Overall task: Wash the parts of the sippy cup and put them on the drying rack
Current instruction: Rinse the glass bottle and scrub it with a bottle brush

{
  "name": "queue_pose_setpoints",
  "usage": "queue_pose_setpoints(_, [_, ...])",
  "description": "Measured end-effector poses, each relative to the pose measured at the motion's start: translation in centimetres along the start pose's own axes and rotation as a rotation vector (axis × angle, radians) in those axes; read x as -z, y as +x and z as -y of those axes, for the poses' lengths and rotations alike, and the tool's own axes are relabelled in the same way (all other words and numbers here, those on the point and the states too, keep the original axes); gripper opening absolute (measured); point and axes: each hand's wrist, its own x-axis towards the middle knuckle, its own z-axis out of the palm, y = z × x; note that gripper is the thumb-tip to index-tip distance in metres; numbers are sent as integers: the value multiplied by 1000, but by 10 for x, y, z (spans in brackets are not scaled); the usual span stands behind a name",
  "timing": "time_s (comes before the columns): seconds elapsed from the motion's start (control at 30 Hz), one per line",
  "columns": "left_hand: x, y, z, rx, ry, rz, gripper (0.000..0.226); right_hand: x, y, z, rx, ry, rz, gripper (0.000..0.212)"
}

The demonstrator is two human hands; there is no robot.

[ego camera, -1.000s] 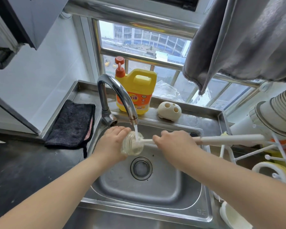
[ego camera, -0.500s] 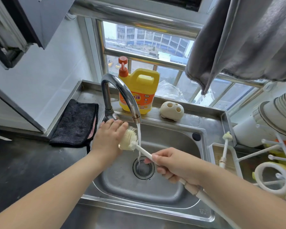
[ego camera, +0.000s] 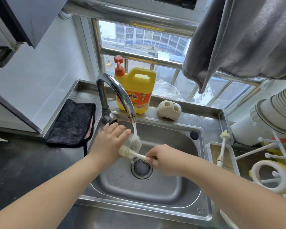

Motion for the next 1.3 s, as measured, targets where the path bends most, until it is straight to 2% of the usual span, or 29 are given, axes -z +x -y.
queue_pose_setpoints(0.17, [1, -6, -23, 135, -49, -37, 94, -2, 4, -7, -13, 945, 235, 27])
queue_pose_setpoints(0.27, [-5, -13, -30, 165, -91, 29, 98, -10, 5, -7, -33, 1028, 267, 28])
queue_pose_setpoints(0.4, [-5, -23, -22, 55, -192, 179, 94, -11, 8, -16, -54, 736, 168, 29])
queue_pose_setpoints(0.5, [9, -2, -14, -38, -99, 280, 97, -8, 5, -18, -54, 523, 129, 28])
queue_pose_setpoints(0.6, [17, 18, -16, -53, 3, 399, 106, -5, 0, -13, -25, 271, 108, 26])
queue_pose_setpoints(0.67, [11, 18, -16, -17, -36, 475, 96, -3, -4, -10, 16, 120, 73, 26])
queue_pose_setpoints(0.73, [8, 16, -16, 27, -167, 430, 81, 0, -9, -9, 63, -37, 41, 21])
queue_pose_setpoints(0.8, [8, 13, -16, 101, -254, 419, 68, 10, -14, -7, 71, -323, -16, 19])
queue_pose_setpoints(0.87, [7, 11, -15, 150, -289, 419, 71, 22, -17, -4, 65, -614, -141, 23])
queue_pose_setpoints(0.93, [8, 11, -12, 182, -293, 366, 77, 26, -15, -4, 104, -717, -244, 32])
queue_pose_setpoints(1.0, [6, 11, -8, 72, -259, 272, 76, 21, -13, 1, 110, -710, -249, 35])
queue_pose_setpoints(1.1, [5, 11, -7, -29, -177, 167, 80, 5, -6, 4, 39, -550, -83, 22])
queue_pose_setpoints(1.17, [2, 8, -11, -32, -143, 144, 87, 0, 3, -1, 18, -264, 33, 17])
queue_pose_setpoints(1.23, [-4, 3, -12, -21, -134, 121, 93, 1, 7, -8, -15, 206, 137, 23])
queue_pose_setpoints(1.3, [-6, 0, -11, 29, -154, 74, 97, 3, 6, -9, -51, 820, 277, 28])
